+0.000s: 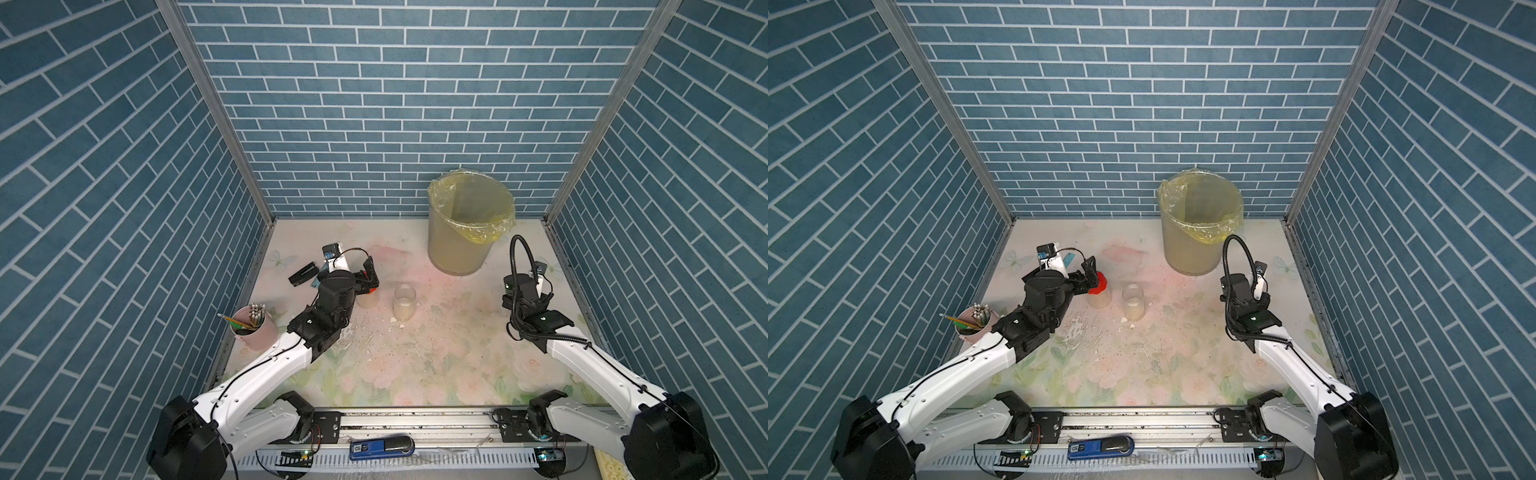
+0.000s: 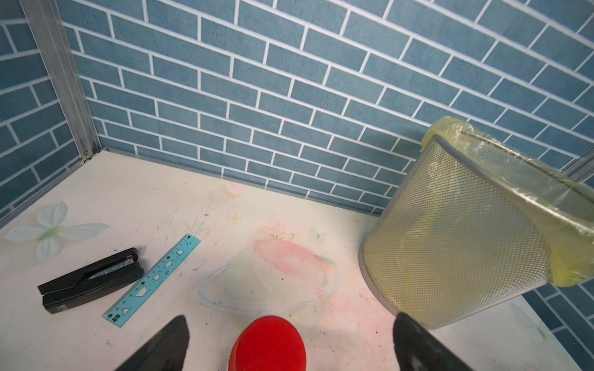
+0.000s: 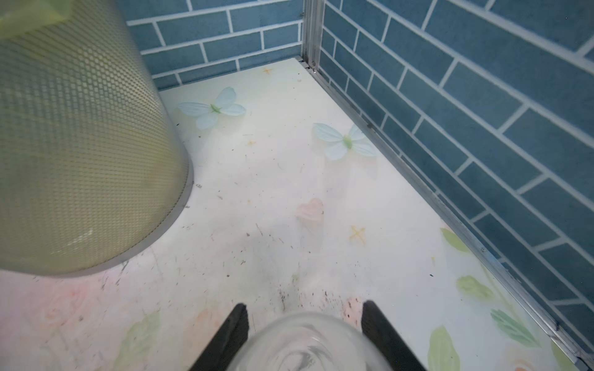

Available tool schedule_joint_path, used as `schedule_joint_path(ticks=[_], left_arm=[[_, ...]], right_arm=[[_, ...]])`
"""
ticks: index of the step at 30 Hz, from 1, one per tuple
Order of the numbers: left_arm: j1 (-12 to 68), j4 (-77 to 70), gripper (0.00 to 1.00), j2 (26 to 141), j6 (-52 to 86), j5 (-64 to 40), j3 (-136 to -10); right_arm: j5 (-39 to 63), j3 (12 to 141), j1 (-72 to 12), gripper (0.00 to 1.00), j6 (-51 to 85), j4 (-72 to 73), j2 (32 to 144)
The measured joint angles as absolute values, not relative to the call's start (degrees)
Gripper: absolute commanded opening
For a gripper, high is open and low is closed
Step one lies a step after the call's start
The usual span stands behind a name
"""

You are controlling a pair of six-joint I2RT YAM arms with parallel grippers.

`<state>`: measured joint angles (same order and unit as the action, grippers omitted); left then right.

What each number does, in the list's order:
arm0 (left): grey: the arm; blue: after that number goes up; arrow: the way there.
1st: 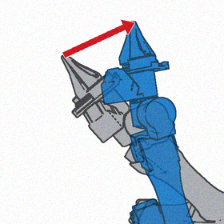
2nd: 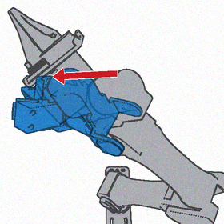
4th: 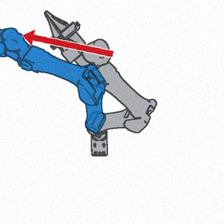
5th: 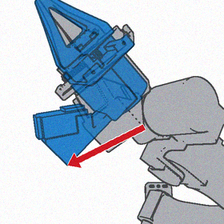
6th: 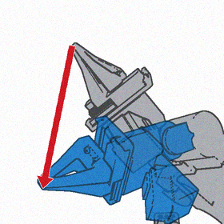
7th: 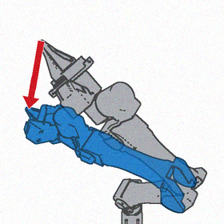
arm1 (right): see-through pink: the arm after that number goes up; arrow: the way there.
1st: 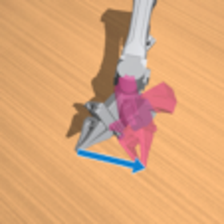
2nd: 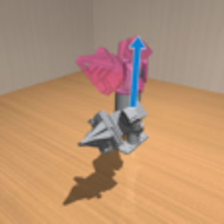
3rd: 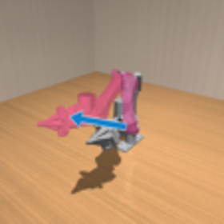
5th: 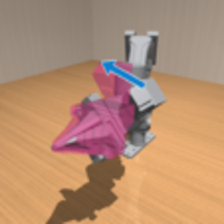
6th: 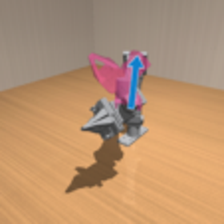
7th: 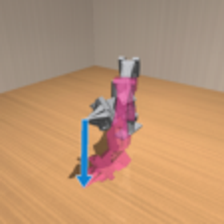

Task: Empty moldy rice from jars
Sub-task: Place the jar at the center of the board.

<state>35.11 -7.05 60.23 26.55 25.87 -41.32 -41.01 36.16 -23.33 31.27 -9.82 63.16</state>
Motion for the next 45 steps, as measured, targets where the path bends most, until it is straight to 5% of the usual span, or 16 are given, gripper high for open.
schedule_joint_path(ticks=[18,25,36,41,45], left_arm=[[35.1,-3.3,1.0,61.2,24.5,24.7,-45.1],[35.1,-3.2,1.0,61.2,23.5,25.5,-45.1],[35.1,-4.3,1.0,61.2,22.0,26.6,-43.4],[35.1,-4.6,1.0,61.2,21.6,26.6,-43.5],[35.1,-4.6,1.0,61.2,21.5,26.6,-43.4]], right_arm=[[-41.9,31.2,-19.0,0.16,36.2,6.0,75.5],[-41.9,31.2,-18.8,0.24,36.9,7.0,77.3],[-41.8,30.3,-18.7,0.56,37.2,9.1,77.3],[-41.7,30.3,-18.7,0.85,37.1,8.9,76.9],[-41.3,30.2,-18.7,0.95,37.1,8.4,75.3]])
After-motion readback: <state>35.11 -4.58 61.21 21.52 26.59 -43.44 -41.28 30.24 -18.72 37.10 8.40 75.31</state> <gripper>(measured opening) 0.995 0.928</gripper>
